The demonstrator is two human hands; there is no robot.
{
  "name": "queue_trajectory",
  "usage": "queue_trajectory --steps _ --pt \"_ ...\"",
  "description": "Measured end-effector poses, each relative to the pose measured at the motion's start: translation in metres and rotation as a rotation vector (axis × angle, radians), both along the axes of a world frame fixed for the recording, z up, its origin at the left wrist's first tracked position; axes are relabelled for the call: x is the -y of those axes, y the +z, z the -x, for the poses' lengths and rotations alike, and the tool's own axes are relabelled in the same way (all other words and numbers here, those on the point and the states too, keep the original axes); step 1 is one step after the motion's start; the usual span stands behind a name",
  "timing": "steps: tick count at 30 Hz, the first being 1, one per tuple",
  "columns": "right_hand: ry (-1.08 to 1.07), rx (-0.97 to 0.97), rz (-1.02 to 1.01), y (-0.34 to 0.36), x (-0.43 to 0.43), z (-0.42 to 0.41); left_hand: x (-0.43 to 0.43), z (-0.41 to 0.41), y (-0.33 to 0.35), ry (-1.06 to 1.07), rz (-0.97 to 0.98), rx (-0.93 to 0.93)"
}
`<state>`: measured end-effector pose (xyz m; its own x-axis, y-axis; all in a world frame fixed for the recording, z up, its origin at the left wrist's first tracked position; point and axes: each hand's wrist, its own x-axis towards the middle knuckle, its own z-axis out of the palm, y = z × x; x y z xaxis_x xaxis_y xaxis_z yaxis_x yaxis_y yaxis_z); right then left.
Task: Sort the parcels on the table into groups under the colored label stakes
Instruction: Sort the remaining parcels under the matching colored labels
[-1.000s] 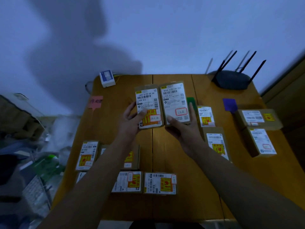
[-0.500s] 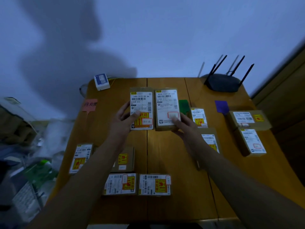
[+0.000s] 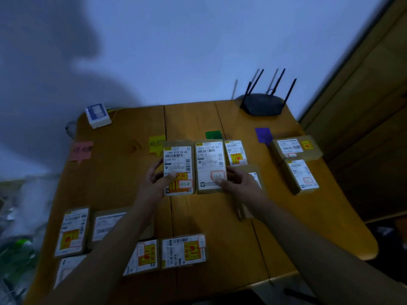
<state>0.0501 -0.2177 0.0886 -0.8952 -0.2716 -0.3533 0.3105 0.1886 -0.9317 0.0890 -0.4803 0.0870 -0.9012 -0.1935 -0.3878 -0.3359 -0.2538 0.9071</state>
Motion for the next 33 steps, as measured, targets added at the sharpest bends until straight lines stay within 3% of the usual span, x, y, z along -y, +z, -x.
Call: queue_trajectory --steps 8,14,26,33 --pt "-0.199 0.035 -0.076 -0.012 -0.091 -0.003 -0.084 0.024 -0.018 -0.142 0.024 0.036" --pt "-0.348 0.052 -0.233 -0.042 -0.182 0.027 -0.150 0.043 -0.031 -0.073 0.004 0.108" --pt "-0.056 0.321 -0.326 -0.122 -0.233 0.058 -0.216 0.057 -0.051 0.094 0.001 0.226" --pt "0.002 0.306 -0.383 -0.133 -0.225 0.061 -0.223 0.063 -0.043 0.101 0.036 0.232"
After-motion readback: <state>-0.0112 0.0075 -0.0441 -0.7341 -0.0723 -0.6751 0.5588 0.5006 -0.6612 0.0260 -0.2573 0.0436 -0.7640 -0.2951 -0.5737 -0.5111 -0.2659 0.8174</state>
